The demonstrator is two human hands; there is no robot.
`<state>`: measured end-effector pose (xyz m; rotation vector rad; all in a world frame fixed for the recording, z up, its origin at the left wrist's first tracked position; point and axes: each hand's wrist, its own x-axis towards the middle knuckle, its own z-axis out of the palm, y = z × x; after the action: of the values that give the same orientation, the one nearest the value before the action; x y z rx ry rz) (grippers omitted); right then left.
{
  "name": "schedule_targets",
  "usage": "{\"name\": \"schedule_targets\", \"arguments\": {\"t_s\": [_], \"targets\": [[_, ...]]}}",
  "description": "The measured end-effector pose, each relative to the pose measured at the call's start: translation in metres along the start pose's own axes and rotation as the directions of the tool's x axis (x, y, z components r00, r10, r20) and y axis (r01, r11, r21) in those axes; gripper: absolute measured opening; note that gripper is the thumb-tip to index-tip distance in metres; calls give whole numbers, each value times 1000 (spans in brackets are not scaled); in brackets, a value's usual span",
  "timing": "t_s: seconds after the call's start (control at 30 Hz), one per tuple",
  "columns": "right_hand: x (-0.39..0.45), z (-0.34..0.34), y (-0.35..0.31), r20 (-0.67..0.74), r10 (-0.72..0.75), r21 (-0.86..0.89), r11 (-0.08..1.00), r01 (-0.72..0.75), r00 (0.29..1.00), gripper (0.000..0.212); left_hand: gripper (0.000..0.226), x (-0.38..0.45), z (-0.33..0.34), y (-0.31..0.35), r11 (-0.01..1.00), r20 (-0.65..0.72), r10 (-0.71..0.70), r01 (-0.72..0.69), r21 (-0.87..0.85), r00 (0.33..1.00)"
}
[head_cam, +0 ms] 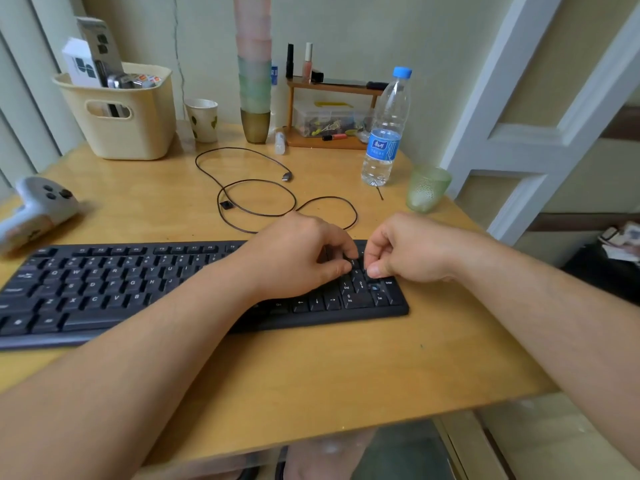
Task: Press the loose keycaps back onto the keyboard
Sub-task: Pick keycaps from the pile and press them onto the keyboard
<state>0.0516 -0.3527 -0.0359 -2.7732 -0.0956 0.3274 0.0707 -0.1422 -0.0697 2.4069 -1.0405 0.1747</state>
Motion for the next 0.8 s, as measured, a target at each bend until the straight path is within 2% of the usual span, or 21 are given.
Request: {"name": "schedule_targets", "arguments": {"t_s": [0.4,0.63,0.8], "targets": [[10,-10,-8,117,51,-37,998,-47,992,13,20,-1,0,-2,1000,-3,-13,13,4,1000],[12,-17,-19,126,97,-119,990,-82,987,15,20,-1,1,-3,1000,-1,-12,12,3,1000],[15,-14,-17,163,124,-60,991,-116,979,21,18,-1,1,-4,1000,13,8,-8,13,1000]]}}
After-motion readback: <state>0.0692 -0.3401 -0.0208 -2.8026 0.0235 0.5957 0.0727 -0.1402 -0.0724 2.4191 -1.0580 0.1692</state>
